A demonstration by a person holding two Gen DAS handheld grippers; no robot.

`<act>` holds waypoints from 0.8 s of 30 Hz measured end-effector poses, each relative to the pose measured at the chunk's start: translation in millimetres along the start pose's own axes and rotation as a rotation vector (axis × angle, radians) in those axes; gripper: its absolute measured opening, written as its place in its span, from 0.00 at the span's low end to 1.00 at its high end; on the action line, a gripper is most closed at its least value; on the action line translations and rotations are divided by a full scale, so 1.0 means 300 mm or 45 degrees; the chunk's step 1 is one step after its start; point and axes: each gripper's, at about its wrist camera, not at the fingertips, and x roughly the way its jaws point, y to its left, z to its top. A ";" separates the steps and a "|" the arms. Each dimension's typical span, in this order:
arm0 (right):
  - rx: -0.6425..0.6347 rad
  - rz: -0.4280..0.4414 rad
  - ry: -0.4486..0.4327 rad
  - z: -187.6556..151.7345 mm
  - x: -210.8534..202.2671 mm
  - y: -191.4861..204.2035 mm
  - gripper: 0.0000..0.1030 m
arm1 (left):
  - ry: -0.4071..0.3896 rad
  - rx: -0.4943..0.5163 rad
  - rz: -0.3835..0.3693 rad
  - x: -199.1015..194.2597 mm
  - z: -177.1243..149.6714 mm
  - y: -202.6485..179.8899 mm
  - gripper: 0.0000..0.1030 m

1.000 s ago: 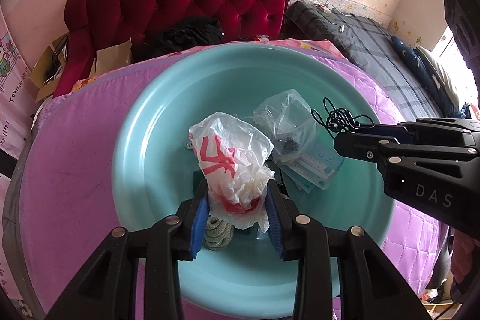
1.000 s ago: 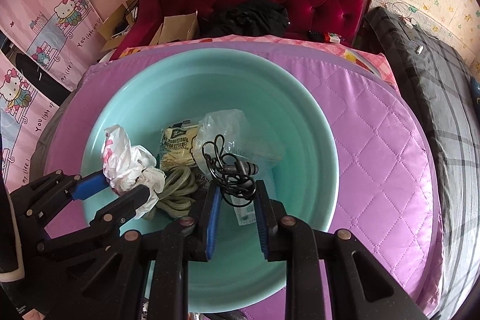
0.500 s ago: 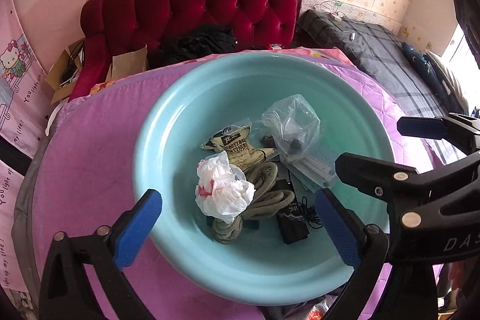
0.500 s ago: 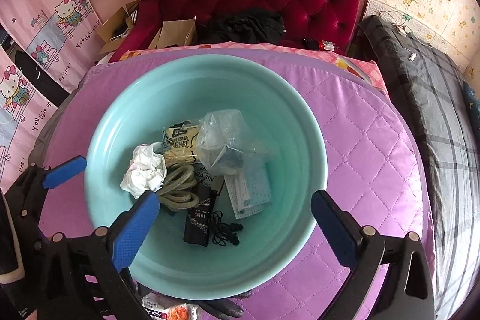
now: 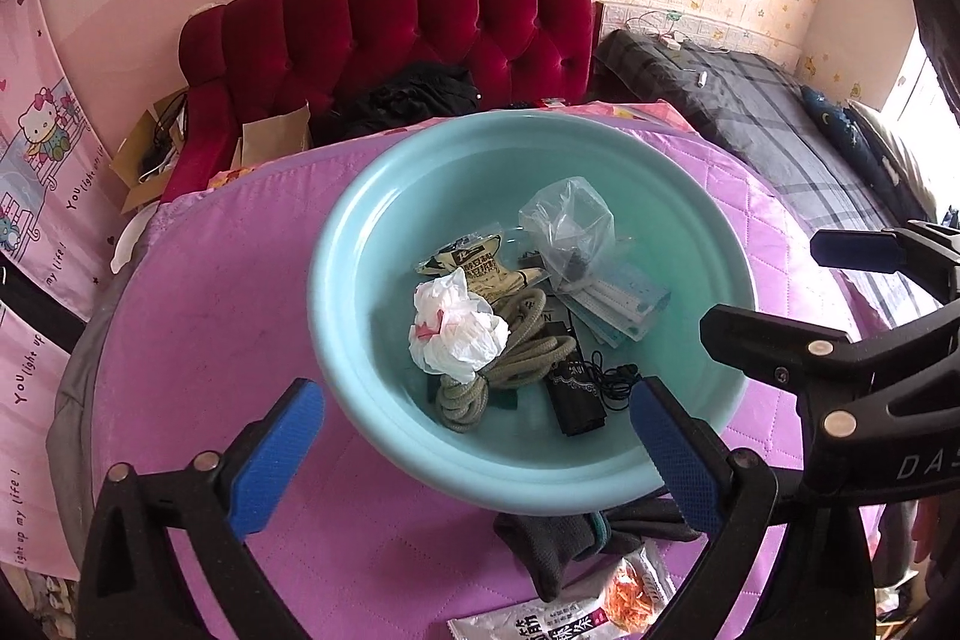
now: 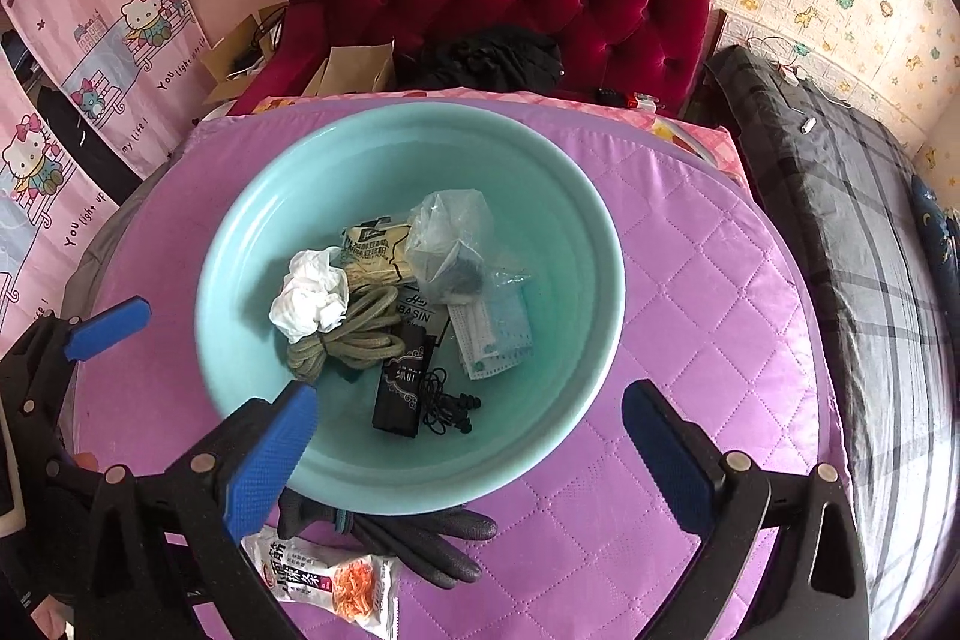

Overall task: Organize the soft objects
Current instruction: 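Raise both tools out of the basin back over the table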

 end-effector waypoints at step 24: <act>0.002 -0.009 -0.031 -0.230 -0.168 0.010 1.00 | -0.047 -0.008 0.002 -0.195 -0.228 -0.025 1.00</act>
